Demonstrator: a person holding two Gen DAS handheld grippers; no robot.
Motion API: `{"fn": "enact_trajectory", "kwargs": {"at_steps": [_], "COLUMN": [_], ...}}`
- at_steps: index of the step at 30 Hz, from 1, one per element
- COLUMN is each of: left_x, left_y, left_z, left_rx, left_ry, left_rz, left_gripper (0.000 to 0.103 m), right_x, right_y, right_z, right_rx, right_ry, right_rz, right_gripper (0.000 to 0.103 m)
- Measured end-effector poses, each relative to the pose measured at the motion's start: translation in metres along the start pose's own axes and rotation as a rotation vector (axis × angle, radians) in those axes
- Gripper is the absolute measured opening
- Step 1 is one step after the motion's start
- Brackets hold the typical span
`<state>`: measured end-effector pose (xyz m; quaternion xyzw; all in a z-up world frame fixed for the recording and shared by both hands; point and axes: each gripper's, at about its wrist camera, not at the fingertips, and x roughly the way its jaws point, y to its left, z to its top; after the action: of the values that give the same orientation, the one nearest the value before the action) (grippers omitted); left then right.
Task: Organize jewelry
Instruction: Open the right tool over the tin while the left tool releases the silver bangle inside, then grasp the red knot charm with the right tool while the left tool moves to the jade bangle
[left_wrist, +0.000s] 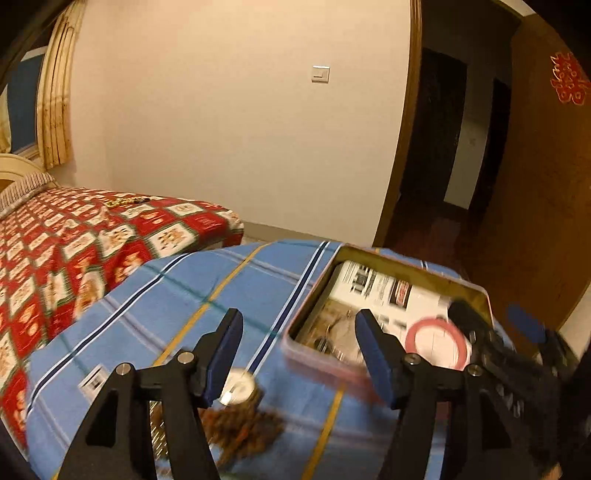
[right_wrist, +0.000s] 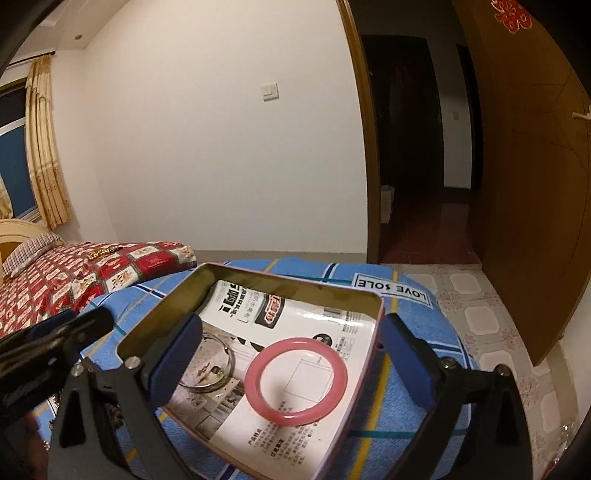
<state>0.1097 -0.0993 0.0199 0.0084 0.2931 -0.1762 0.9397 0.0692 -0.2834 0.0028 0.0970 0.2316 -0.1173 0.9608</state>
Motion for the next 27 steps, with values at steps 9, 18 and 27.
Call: {"fn": "enact_trajectory", "kwargs": {"at_steps": [9,18,27], "left_x": [-0.038,-0.055,-0.080], "left_y": [0.016,0.025,0.058], "left_z": [-0.038,-0.066,-0.083], "left_rx": [0.004,0.017,-0.023], "left_ry": [-0.014,0.001,0.031], "left_rz": [0.028,0.035,0.061], "left_gripper": [0.063,0.063,0.063], "right_x": [-0.012,-0.035,-0.057], "right_y": [0.021,0.041,0.047], "right_z": [-0.013,-0.032,-0.045], "right_rx": [-0.071,-0.108,-0.109], "right_ry": [-0.009,0.001,0.000], "right_rz": [-0.001,0.002,0.017], "right_gripper": [0.100,0.100,0.100]}}
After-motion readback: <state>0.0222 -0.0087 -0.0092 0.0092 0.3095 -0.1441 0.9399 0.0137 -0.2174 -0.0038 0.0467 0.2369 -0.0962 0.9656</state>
